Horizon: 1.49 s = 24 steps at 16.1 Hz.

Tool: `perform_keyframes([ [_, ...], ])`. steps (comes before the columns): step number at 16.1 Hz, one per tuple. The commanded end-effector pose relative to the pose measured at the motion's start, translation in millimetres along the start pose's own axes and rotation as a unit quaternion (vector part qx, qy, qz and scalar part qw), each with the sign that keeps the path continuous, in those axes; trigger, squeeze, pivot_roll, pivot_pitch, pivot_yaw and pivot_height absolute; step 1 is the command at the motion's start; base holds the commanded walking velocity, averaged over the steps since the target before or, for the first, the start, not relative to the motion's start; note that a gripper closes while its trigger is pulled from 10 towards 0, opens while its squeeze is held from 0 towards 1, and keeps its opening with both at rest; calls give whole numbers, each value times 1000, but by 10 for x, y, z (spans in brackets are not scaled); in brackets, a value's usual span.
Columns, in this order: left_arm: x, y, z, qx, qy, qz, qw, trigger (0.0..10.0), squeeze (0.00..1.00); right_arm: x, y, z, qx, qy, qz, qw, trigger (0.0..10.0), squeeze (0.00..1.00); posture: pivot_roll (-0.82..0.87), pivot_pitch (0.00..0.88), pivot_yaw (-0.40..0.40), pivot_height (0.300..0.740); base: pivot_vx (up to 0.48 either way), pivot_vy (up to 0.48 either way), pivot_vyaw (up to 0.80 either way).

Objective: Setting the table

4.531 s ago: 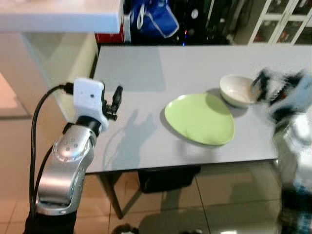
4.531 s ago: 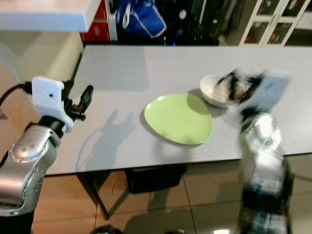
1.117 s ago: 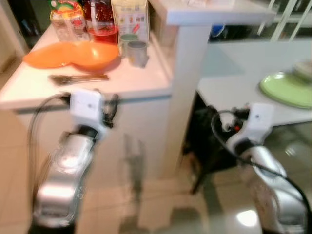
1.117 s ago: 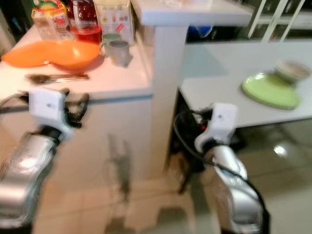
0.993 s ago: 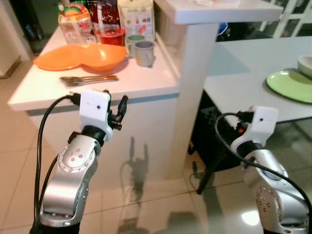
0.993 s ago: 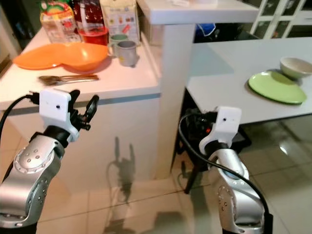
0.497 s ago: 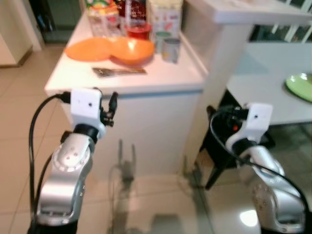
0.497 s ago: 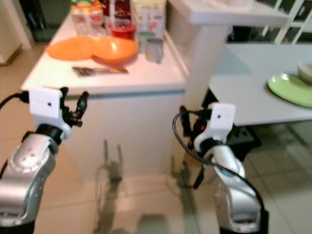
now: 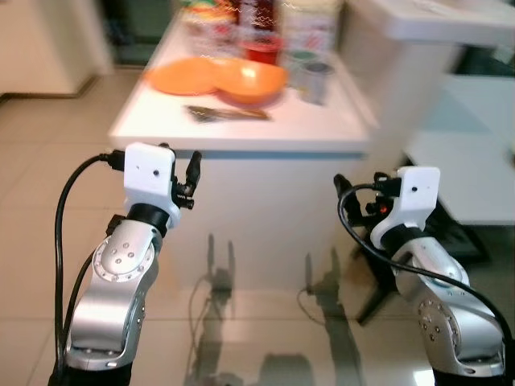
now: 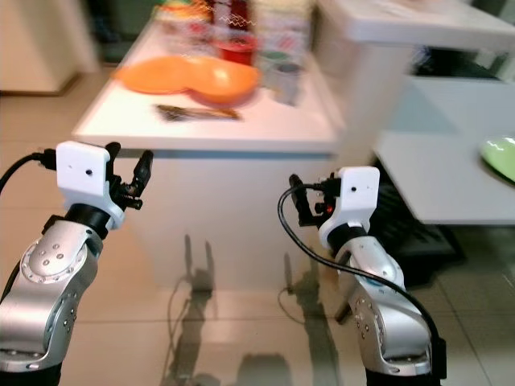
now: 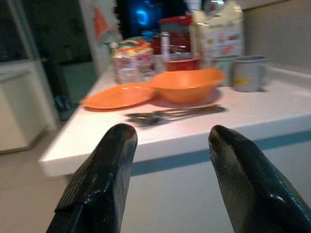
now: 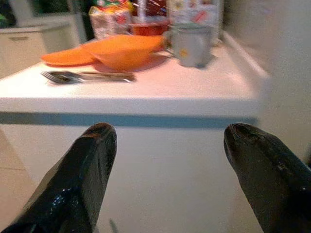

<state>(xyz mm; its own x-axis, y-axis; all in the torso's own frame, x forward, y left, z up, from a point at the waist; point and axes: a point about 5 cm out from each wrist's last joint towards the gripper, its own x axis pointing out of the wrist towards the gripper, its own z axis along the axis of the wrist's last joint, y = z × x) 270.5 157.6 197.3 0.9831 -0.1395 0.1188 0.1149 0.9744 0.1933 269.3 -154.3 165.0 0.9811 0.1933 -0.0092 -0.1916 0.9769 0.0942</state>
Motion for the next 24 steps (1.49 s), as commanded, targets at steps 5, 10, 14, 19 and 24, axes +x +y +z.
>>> perform_keyframes([
  [5, 8, 14, 14, 14, -1, -6, 1000, 10000, 0, 58, 73, 72, -21, -20, 30, 999, 10000, 0, 69, 0, -22, 740, 336, 0, 800],
  [10, 7, -19, -6, 10, 2, -20, 1000, 10000, 0, 8, -46, 198, -70, -34, 83, 993, 10000, 0, 66, 0, -18, 740, 337, 0, 0],
  [14, 8, -21, 2, 11, 1, -18, 1000, 10000, 0, 13, -152, 315, -110, -49, 100, 988, 10000, 0, 63, 0, -23, 740, 337, 0, 0],
  [19, -52, -81, 23, 7, -12, -54, 998, 10000, 0, -22, -171, 488, -146, -63, 194, 968, 10000, 0, 59, 0, -27, 740, 61, 0, 0],
  [24, -71, -157, 30, -1, -14, -83, 996, 10000, 0, 182, -330, 459, -158, -38, 177, 971, 10000, 149, 38, 4, -36, 740, 0, 0, 0],
])
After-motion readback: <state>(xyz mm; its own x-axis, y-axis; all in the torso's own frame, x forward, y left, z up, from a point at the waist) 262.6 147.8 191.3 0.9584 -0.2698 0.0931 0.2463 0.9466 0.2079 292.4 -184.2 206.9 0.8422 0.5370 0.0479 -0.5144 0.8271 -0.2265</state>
